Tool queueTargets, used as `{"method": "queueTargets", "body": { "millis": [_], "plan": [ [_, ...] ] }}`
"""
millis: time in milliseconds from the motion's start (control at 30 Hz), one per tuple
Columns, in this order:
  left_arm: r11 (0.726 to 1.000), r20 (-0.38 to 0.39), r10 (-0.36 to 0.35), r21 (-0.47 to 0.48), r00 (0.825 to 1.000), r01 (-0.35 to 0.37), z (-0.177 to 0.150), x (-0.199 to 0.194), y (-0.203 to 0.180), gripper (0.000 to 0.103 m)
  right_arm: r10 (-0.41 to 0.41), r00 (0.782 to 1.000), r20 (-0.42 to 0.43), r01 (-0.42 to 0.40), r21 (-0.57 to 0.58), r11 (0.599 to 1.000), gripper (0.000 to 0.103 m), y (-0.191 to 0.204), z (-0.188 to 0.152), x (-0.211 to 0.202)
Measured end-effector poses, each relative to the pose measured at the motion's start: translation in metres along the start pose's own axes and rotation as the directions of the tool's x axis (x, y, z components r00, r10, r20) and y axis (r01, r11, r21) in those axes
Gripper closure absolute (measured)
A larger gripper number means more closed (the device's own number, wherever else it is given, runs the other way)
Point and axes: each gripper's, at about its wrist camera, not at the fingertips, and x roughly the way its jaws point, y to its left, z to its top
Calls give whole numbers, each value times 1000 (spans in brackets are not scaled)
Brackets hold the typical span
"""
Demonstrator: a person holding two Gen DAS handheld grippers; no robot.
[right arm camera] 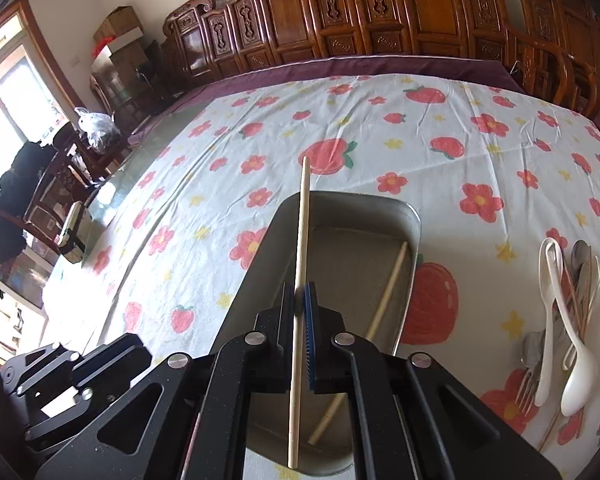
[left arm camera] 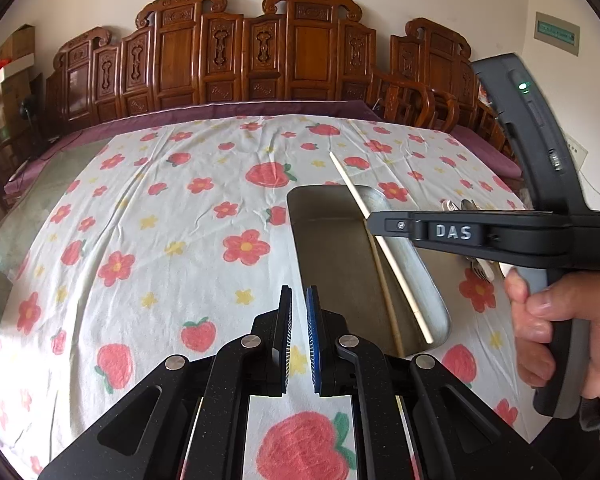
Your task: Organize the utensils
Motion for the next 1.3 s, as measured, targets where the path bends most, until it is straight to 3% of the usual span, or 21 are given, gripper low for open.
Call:
{"method": "queueTargets", "body": {
  "millis": [267, 467, 633, 767, 1000, 1300],
  "plan": [
    [1000, 10, -14, 15, 1000, 14, -1, -4, -8, 96, -8, 1000, -4, 8, -10, 1000, 96, -8, -4, 1],
    [998, 25, -45, 33, 999, 44, -1, -13, -25, 96, -4, 999, 39, 6, -40, 999, 96, -25, -18, -34],
    [994, 37, -83, 67, 996, 80, -1, -19, -49, 96, -69, 995, 74, 74, -65, 995, 96, -60, -41, -71],
    [989, 37, -122, 82, 992, 119, -1, -20, -70, 96, -170, 981, 89, 176, -70, 982, 96, -99, -60, -92],
    [979, 15, -168, 116, 986, 165, -6, -12, -108, 96, -284, 956, 76, 288, -38, 957, 71, -162, -79, -103],
    [970, -23, -189, 151, 982, 190, -16, -2, -139, 96, -318, 947, 43, 319, -37, 947, 44, -183, -94, -88]
  ]
}}
